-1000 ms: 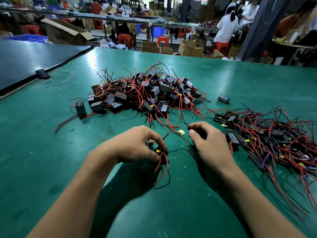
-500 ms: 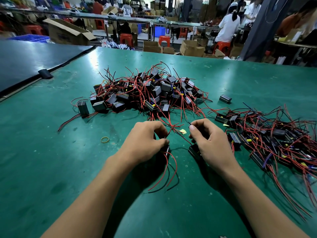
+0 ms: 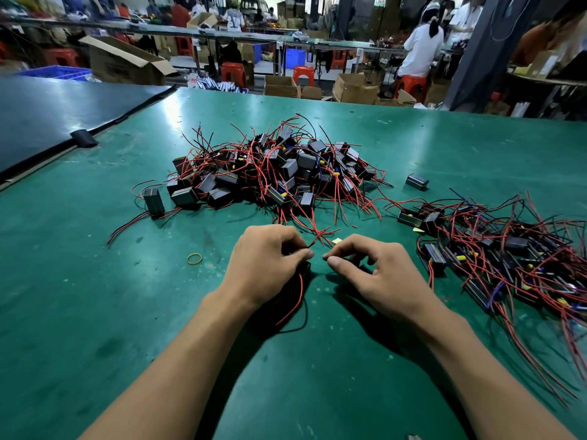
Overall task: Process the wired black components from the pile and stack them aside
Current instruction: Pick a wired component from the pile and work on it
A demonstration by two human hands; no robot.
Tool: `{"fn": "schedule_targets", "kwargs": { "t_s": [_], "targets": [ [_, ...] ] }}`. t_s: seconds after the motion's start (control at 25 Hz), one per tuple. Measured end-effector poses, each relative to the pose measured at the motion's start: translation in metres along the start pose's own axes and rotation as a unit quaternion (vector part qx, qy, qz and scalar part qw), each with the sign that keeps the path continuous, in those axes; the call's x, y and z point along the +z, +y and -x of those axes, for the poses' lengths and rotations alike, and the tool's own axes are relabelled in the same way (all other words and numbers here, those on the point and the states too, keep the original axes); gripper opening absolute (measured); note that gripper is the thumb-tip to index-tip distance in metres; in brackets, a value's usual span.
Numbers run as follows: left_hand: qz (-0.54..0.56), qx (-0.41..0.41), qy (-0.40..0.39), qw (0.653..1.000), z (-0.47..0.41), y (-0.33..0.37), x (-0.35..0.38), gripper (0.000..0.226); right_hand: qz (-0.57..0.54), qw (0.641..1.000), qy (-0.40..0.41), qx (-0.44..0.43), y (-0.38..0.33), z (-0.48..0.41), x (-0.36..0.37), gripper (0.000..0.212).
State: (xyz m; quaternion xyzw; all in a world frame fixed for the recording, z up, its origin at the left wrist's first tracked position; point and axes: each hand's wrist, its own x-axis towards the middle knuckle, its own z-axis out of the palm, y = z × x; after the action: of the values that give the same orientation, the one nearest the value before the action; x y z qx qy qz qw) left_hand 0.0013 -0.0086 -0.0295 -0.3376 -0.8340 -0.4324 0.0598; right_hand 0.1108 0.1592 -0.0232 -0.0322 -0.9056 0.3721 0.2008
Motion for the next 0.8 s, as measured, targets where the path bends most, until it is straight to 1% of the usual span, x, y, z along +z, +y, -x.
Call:
{"fn": "schedule_targets", "kwargs": {
  "t_s": [0.12,0.32,0.44,0.6,0.8],
  "targets": [
    [0.015,-0.006,0.001,1.0,-0.001,-0.003,-0.001,0.009,0.023,1.0,-0.013,-0.002,0.004,0.0,0.0,0.006],
    [0.063,-0.008,-0.006,0.998,-0.003,-0.004,-0.005,0.007,0.023,0.999,0.028,0.005,0.01,-0.002,0.003,0.002],
    [0.079,-0.005,-0.014,0.997,-0.002,0.001,-0.006,0.008,0.011,0.999,0.046,0.003,0.01,-0.002,0.005,0.004],
    [0.09,0.005,-0.033,0.995,0.0,0.008,-0.004,0.009,-0.006,0.997,0.072,-0.009,0.009,-0.001,0.007,0.006],
    [0.087,0.001,-0.029,0.996,0.0,0.009,-0.002,0.008,0.008,0.994,0.1,-0.045,0.005,-0.001,0.01,0.005]
  ]
}}
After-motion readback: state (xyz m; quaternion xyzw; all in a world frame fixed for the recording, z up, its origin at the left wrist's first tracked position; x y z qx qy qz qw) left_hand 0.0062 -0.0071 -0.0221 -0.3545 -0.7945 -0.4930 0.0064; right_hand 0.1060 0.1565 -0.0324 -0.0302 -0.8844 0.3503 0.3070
